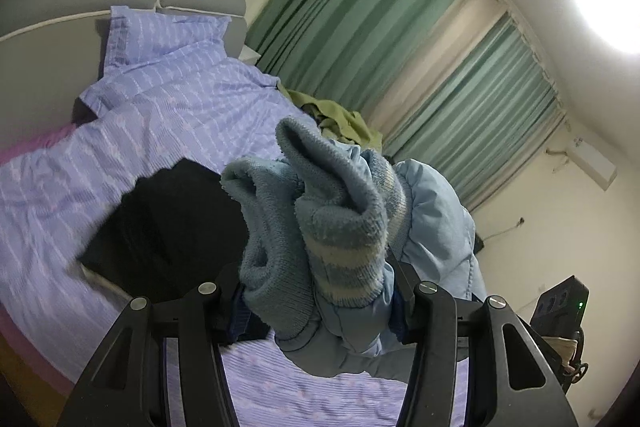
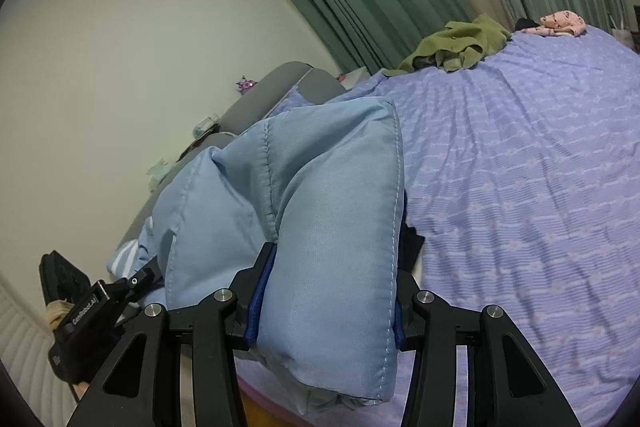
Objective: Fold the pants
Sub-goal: 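Lower the pants bundle onto the black clothes stack and open both grippers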
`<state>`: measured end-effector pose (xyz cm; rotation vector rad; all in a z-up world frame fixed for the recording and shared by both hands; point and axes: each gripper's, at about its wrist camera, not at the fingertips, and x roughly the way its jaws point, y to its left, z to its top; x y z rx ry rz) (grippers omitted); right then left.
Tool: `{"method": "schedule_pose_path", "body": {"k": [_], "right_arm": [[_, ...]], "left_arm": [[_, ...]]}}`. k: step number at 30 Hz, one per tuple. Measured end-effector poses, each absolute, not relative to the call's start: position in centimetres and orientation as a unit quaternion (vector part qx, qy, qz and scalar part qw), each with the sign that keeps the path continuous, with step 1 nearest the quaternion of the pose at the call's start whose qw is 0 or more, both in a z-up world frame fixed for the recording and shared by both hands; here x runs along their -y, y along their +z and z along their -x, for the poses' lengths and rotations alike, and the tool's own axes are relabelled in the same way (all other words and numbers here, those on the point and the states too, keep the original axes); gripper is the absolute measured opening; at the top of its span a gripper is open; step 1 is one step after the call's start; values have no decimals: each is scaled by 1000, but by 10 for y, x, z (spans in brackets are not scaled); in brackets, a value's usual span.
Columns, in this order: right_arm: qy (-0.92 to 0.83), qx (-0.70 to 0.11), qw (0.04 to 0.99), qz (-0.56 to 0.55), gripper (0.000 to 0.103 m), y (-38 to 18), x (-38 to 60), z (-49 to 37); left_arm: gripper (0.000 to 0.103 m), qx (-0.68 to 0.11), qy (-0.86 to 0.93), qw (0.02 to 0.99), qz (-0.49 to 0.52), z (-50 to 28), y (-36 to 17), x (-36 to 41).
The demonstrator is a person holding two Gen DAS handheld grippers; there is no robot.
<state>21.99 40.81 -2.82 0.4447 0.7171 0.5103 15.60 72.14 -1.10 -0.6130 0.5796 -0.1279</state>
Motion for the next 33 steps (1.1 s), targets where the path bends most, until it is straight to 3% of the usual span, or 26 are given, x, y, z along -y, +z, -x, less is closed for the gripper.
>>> {"method": "schedule_pose_path", "body": {"k": [15,26,29,33], "right_arm": [[198,-409,870,-190,47,-90,-517,-347],[155,-473,851,-171,48,-155,-545,-390],[140,-488,846,-164,51,-172,-547,-390],[107,-489,858,-116,68,-181,-550,-388]], "left_arm": [[53,-364,-87,883,284,-311,-85,-833],[55,-432,-82,850,289,-355,-165,-852],[59,-441,-80,850,276,-357,-174,-852],[71,-449,-62,855,250,-352,-180,-854]]}}
